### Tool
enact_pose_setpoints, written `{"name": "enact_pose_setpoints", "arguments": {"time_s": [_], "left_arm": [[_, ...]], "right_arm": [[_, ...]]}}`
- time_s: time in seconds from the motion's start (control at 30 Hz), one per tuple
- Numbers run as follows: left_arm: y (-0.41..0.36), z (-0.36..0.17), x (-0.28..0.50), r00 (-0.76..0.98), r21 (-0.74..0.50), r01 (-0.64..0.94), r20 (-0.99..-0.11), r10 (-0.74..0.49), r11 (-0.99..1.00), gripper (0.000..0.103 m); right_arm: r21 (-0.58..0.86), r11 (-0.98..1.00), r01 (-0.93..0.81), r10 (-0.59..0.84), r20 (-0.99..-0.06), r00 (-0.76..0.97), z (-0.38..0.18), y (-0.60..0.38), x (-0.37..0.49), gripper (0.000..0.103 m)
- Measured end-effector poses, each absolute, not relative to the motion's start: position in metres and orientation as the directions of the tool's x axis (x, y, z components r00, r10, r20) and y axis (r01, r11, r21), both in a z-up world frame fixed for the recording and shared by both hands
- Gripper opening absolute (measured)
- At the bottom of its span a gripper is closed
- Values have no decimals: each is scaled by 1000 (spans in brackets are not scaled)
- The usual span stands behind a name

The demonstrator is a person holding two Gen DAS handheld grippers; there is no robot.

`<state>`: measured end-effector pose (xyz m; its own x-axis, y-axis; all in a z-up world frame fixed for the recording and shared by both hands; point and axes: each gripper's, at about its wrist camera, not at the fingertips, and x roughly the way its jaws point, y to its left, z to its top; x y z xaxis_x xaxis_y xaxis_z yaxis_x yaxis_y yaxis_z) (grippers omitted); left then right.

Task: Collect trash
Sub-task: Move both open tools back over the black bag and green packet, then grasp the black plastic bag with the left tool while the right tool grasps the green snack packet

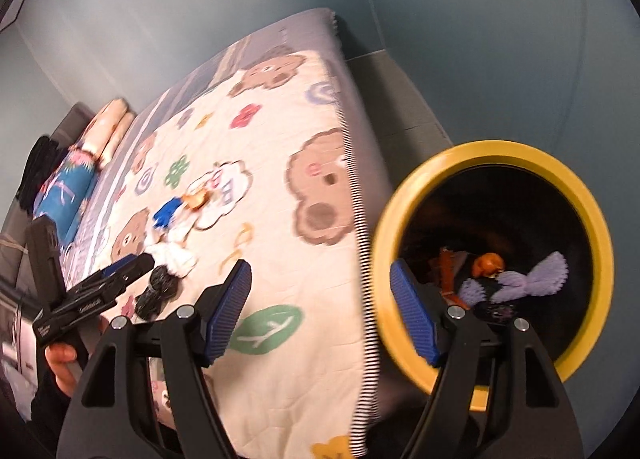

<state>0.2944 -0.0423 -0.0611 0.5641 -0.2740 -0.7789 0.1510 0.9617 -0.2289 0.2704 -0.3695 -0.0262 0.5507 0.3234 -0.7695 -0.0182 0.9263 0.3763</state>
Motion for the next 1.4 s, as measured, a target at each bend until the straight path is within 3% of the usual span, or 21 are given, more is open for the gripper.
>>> {"name": "enact_pose_setpoints", "arguments": {"time_s": [0.6, 1.4], "left_arm": [[43, -92, 273, 536, -196, 51, -822, -192, 979, 89], [73, -138, 277, 483, -215, -4, -856, -187, 977, 89]], "right_arm": [[364, 914, -179, 405, -791, 458, -31, -268, 256, 69], [371, 855, -362, 469, -852, 233, -81, -155, 226, 70]]}}
